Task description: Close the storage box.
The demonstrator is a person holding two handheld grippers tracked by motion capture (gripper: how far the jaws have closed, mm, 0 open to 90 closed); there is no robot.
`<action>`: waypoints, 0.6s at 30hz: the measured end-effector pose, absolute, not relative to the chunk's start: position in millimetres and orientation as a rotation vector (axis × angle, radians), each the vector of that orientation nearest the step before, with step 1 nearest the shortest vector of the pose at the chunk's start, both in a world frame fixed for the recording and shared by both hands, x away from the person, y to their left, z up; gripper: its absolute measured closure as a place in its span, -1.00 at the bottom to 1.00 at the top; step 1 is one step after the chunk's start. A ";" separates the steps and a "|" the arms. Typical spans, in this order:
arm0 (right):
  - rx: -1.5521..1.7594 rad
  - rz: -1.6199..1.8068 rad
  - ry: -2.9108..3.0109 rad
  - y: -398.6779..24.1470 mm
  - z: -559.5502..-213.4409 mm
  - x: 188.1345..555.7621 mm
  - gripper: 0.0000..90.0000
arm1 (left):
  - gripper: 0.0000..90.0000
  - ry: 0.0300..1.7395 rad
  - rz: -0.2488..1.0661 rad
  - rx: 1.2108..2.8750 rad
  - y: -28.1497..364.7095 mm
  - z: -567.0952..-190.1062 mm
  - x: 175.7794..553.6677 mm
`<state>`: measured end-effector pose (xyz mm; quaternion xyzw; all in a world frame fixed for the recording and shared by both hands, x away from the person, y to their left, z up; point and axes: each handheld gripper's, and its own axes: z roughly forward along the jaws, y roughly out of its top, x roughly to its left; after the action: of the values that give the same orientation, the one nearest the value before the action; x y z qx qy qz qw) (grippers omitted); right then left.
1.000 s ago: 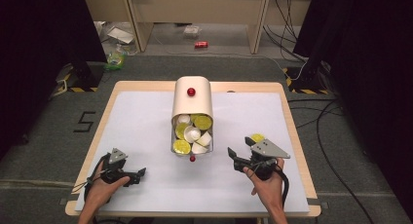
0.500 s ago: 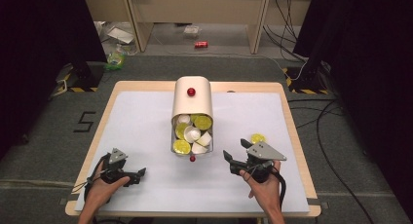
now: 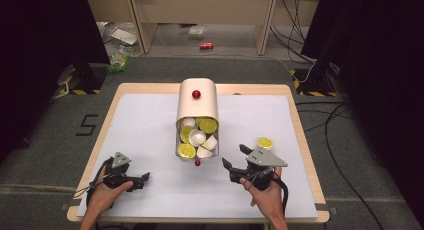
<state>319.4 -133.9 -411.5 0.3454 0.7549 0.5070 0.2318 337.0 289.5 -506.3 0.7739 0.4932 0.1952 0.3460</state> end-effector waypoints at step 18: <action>0.912 1.390 2.134 -107.5 -424.0 315.4 -0.41 | -1.00 1.280 0.507 2.008 289.5 -506.3 337.0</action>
<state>315.4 -107.5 -424.0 0.3290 0.7702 0.5017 0.2164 337.0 289.5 -506.3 0.7737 0.4933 0.1955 0.3461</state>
